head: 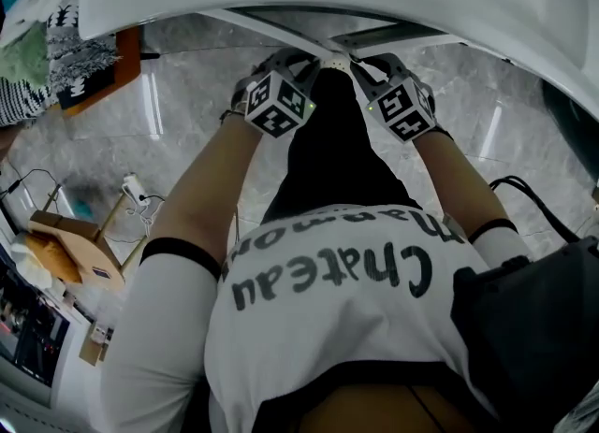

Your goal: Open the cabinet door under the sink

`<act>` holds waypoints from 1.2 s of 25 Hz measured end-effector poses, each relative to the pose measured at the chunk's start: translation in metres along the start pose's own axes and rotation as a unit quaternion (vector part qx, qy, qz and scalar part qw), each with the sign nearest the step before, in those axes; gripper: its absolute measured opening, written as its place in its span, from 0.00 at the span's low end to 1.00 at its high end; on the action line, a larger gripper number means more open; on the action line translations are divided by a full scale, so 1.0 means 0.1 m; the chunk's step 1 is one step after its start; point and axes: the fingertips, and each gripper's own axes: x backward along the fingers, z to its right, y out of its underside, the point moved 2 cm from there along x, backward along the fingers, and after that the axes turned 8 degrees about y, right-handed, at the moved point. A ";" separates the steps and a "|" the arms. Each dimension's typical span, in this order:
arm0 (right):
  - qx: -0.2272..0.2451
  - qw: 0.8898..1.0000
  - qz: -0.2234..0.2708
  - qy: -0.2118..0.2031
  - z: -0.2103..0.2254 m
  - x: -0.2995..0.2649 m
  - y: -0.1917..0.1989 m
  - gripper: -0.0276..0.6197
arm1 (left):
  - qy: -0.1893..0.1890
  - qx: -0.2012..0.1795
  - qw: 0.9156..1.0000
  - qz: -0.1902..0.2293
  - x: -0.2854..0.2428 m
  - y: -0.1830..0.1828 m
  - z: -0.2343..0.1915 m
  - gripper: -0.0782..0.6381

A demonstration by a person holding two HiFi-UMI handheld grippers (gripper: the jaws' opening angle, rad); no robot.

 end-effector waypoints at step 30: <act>0.033 0.998 -0.049 0.021 -0.25 0.42 0.45 0.10 | -0.015 -0.042 0.997 -0.067 0.24 0.40 0.30 0.16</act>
